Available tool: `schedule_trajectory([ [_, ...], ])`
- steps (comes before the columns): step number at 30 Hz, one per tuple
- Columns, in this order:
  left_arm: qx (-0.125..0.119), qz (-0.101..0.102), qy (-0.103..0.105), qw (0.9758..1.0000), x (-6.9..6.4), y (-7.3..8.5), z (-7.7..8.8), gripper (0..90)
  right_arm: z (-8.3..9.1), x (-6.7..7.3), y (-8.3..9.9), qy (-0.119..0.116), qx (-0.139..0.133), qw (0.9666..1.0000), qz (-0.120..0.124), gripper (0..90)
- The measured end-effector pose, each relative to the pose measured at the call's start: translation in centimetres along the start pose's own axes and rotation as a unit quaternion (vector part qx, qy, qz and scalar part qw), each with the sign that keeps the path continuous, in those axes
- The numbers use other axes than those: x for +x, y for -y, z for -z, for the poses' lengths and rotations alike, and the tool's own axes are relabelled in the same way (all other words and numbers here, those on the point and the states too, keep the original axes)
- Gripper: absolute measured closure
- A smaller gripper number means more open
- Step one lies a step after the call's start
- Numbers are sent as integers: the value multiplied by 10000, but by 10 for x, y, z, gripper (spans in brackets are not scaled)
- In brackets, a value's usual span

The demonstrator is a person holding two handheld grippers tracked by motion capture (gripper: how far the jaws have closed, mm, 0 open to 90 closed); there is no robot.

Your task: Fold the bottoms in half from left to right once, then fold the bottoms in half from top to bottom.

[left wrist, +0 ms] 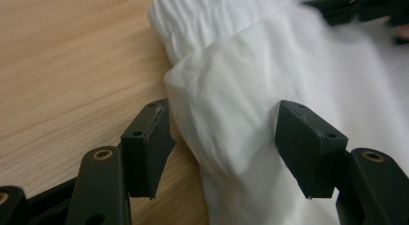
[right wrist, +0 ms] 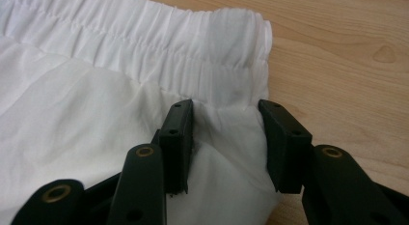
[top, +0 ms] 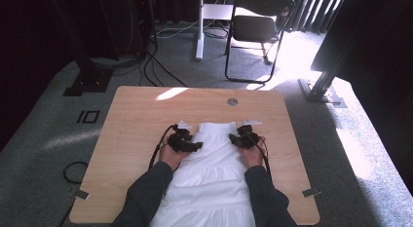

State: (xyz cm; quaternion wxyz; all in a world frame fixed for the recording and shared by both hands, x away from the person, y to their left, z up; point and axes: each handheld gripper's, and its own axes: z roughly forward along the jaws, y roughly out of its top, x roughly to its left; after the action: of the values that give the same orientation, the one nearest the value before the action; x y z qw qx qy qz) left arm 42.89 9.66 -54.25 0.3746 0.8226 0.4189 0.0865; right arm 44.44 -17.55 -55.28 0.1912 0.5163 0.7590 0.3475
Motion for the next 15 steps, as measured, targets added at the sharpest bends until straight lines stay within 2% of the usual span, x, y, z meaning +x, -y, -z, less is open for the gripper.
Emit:
schedule_trajectory([
  [2, 29, -7, -65, 10000, 1, 1, -2, 385, 0, 0, 0, 4, -12, 10000, -2, 570],
  [11, -1, 13, -115, 9999, 3, 1, -4, 368, 0, -1, 1, -25, -25, 10000, 1, 569],
  [15, -6, -67, -136, 9999, 3, -1, -6, 336, 0, -1, 1, -47, -50, 10000, -6, 569],
])
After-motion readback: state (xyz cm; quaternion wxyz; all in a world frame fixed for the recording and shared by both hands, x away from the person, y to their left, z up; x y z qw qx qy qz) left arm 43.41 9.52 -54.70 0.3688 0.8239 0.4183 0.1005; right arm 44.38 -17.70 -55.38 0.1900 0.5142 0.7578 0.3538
